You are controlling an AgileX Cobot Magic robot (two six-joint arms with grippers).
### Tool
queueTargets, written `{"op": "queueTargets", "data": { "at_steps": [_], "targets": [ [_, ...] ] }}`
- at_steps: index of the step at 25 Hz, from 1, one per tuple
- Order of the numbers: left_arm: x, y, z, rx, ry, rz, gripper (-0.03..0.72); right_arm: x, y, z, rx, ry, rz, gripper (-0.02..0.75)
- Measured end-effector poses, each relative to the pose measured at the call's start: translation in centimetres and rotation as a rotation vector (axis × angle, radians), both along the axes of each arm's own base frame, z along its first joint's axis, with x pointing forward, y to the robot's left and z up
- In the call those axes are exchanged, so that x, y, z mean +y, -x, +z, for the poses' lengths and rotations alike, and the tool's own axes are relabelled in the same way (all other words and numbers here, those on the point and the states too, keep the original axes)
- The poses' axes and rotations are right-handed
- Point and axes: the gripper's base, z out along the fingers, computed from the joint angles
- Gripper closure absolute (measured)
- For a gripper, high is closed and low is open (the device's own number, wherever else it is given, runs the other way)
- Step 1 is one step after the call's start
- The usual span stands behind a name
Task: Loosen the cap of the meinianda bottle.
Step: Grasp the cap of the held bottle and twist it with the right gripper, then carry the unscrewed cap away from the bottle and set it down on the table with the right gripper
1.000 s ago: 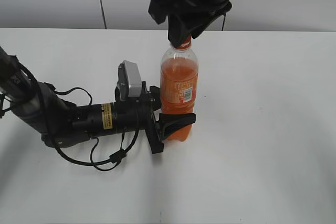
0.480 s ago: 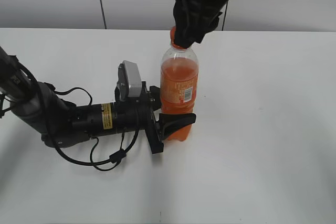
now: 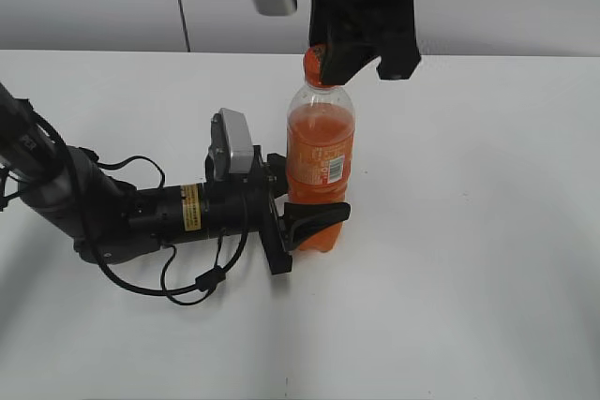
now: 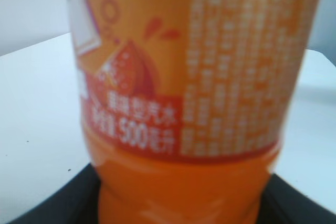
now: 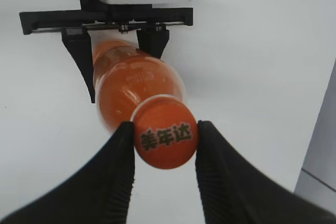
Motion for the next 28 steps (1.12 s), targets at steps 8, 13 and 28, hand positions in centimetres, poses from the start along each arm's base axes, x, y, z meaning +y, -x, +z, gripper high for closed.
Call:
{"op": "queueTargets", "data": {
  "at_steps": [8,13,28],
  "targets": [
    [0.0,0.0,0.0,0.0,0.0,0.0,0.293,0.0,0.0,0.0,-0.058,0.052,0.202,0.469],
    [0.0,0.0,0.0,0.0,0.0,0.0,0.293,-0.3,0.4,1.0,-0.082,0.047,0.231,0.469],
    [0.0,0.0,0.0,0.0,0.0,0.001,0.293,-2.0,1.7,4.5,0.168,-0.301,-0.612,0.469]
  ]
}}
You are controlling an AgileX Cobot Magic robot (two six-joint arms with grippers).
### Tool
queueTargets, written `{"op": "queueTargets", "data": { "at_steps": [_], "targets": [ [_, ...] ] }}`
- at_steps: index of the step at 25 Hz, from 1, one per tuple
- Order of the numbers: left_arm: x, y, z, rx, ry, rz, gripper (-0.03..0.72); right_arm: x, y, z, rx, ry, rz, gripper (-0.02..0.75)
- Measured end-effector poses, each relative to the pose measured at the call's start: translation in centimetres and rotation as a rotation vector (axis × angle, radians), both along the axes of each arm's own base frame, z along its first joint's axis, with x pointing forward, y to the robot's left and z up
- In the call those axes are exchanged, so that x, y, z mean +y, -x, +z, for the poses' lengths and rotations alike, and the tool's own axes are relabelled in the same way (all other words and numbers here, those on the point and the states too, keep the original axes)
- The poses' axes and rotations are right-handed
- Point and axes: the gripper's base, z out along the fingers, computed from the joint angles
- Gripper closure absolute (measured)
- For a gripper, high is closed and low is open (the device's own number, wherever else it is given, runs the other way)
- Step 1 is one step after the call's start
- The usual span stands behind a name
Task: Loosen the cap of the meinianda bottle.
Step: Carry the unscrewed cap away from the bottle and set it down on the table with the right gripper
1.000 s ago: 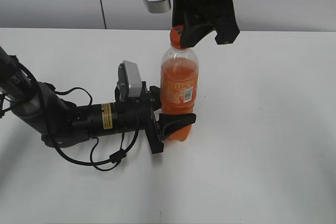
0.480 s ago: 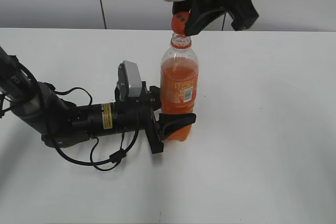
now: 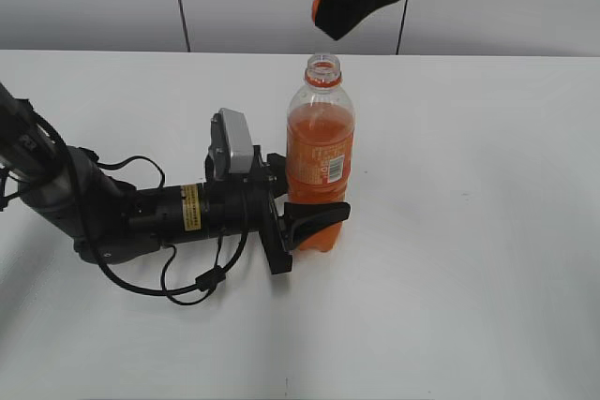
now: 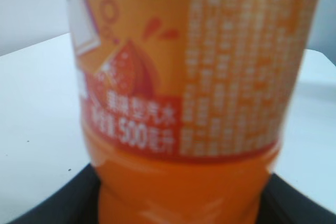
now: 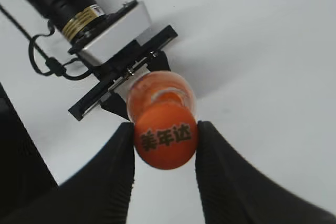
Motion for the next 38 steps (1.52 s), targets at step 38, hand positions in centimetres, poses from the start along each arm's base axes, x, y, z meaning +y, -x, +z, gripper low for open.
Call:
{"op": "queueTargets", "data": {
  "at_steps": [38],
  "targets": [
    [0.0,0.0,0.0,0.001,0.0,-0.001,0.293,-11.7,-7.2,-23.9,0.313,-0.002,-0.768,0.469]
  ]
}}
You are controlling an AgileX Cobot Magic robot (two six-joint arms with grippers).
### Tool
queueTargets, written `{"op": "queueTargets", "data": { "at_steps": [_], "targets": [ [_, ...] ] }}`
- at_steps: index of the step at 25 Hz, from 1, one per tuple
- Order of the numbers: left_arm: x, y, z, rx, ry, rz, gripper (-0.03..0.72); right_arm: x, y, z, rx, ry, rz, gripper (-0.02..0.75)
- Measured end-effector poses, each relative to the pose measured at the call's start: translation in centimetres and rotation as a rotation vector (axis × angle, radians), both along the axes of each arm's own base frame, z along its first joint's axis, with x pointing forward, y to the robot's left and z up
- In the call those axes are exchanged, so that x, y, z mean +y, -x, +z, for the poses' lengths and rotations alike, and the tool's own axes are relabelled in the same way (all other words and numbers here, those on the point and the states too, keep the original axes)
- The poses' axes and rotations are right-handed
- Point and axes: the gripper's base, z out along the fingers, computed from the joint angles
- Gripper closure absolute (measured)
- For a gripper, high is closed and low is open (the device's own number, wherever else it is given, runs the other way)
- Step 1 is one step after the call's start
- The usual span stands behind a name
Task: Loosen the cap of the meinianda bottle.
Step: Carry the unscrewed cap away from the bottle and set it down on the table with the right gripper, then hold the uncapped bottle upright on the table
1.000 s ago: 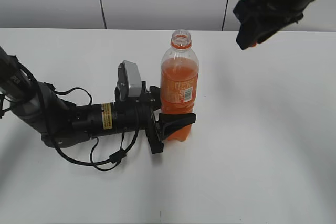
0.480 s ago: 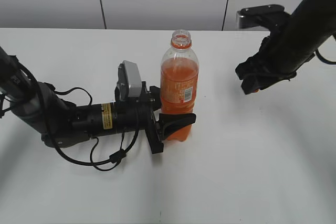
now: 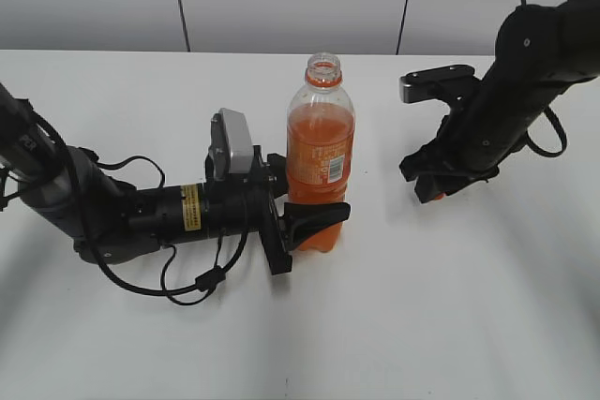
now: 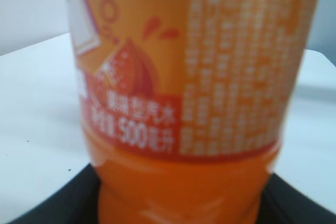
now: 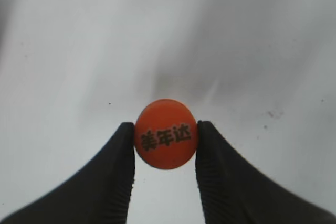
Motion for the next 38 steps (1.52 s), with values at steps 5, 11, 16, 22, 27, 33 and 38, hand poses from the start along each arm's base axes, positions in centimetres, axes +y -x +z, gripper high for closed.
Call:
{"op": "queueTargets", "data": {
  "at_steps": [5,11,16,22,27,33,38],
  "targets": [
    [0.0,0.0,0.0,0.0,0.0,0.0,0.293,0.0,-0.1,-0.8,0.009,0.008,-0.007,0.469],
    [0.0,0.0,0.0,0.0,0.0,0.0,0.293,-0.1,-0.1,-2.4,0.05,0.018,-0.027,0.469],
    [0.0,0.0,0.0,0.0,0.0,0.0,0.293,-0.1,-0.1,-2.4,0.052,0.018,-0.033,0.469],
    [0.0,0.0,0.0,0.0,0.0,0.0,0.293,-0.1,-0.1,-2.4,0.053,0.018,-0.034,0.24],
    [0.0,0.0,0.0,0.0,0.0,0.0,0.293,-0.1,-0.1,-2.4,0.053,0.018,-0.035,0.173],
    [0.0,0.0,0.0,0.0,0.001,0.0,0.293,-0.1,0.0,-2.5,0.062,0.02,-0.033,0.171],
    [0.0,0.0,0.0,0.0,0.001,0.0,0.293,-0.1,0.1,-2.5,0.066,0.021,-0.032,0.171]
  ]
}}
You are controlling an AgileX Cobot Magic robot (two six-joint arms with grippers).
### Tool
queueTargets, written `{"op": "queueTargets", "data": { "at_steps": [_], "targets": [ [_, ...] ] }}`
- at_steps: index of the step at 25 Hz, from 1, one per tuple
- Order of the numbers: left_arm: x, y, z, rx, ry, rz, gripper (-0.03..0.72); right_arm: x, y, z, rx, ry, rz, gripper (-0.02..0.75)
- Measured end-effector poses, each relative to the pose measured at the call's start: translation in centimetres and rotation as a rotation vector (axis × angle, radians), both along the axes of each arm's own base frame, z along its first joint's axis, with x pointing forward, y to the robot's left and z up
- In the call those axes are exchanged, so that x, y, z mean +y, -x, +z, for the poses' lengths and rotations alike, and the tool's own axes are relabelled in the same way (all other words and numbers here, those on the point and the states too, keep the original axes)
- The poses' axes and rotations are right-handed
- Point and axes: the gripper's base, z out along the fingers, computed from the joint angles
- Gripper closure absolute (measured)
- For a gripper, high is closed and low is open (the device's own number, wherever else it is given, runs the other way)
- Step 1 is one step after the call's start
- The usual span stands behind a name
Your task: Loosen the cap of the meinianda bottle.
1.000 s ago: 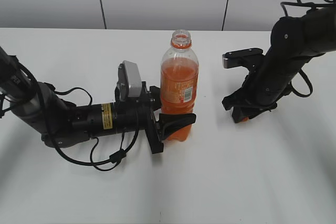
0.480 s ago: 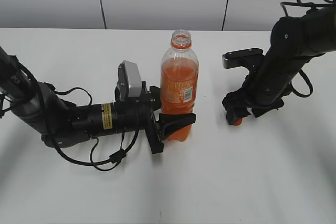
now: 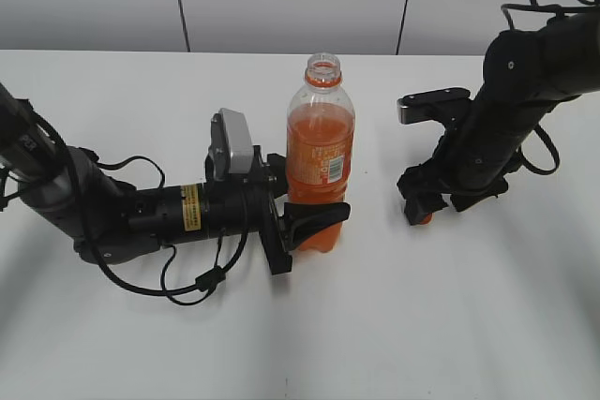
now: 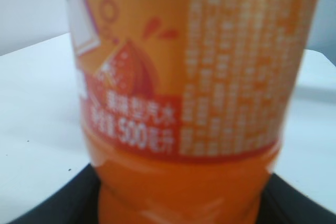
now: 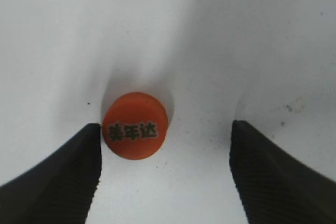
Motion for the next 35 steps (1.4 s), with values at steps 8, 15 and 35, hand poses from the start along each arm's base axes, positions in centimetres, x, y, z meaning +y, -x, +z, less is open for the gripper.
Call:
{"op": "queueTargets", "data": {
  "at_steps": [8,15,35],
  "targets": [
    [0.2,0.1,-0.5,0.031,-0.046,0.01,0.232,0.0,0.0,0.0,0.001,0.0,-0.001,0.171],
    [0.3,-0.2,1.0,0.033,-0.051,0.019,0.12,0.0,0.0,0.0,0.003,0.002,0.001,0.171],
    [0.1,0.2,12.0,-0.01,0.078,-0.036,0.1,-0.1,0.2,0.0,0.018,0.006,0.004,0.17]
  ]
}}
